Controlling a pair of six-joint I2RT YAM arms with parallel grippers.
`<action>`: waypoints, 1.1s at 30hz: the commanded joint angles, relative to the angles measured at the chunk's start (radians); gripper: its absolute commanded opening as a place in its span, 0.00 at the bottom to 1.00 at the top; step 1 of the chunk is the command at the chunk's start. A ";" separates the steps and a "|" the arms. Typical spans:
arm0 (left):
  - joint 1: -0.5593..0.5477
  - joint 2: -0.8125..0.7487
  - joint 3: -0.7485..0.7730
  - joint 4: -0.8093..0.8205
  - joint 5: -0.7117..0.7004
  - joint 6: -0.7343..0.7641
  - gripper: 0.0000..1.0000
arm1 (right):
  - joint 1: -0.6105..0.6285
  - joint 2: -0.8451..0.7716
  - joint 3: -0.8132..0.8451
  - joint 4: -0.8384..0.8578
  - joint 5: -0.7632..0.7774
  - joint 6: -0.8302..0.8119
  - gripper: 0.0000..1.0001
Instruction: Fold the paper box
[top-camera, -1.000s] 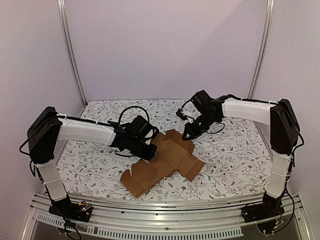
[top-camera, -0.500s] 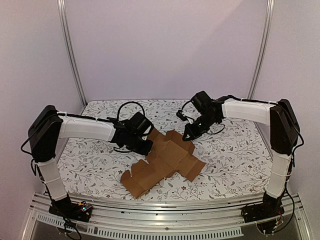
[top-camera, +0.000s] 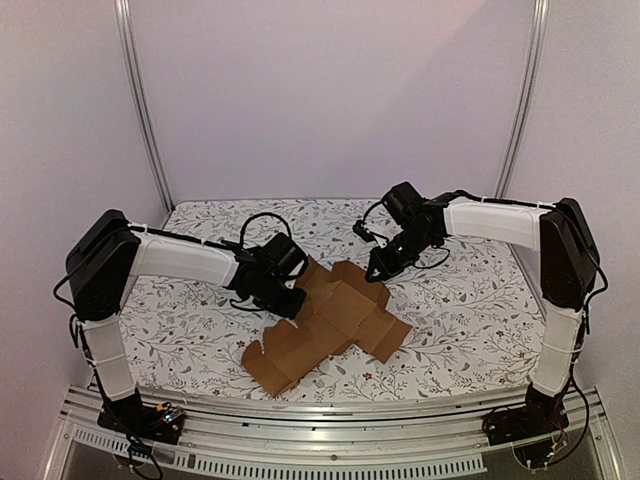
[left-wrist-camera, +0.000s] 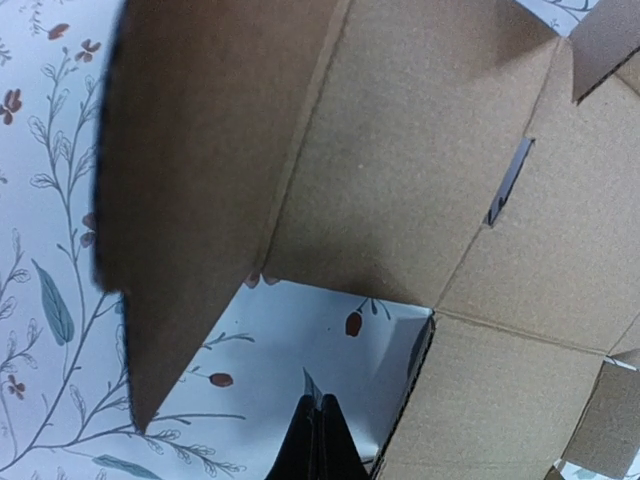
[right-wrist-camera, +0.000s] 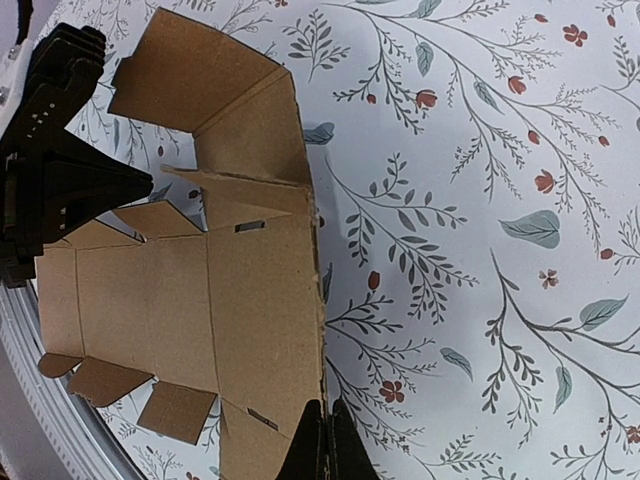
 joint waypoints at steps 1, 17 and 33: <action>-0.009 -0.012 -0.029 0.036 0.062 -0.006 0.00 | 0.002 -0.011 -0.009 0.000 0.020 0.009 0.00; -0.074 -0.026 -0.036 0.090 0.101 0.009 0.00 | 0.003 0.003 -0.010 -0.001 0.045 0.009 0.00; -0.118 0.000 -0.015 0.099 0.120 0.021 0.00 | 0.007 0.005 -0.018 -0.001 0.051 0.009 0.00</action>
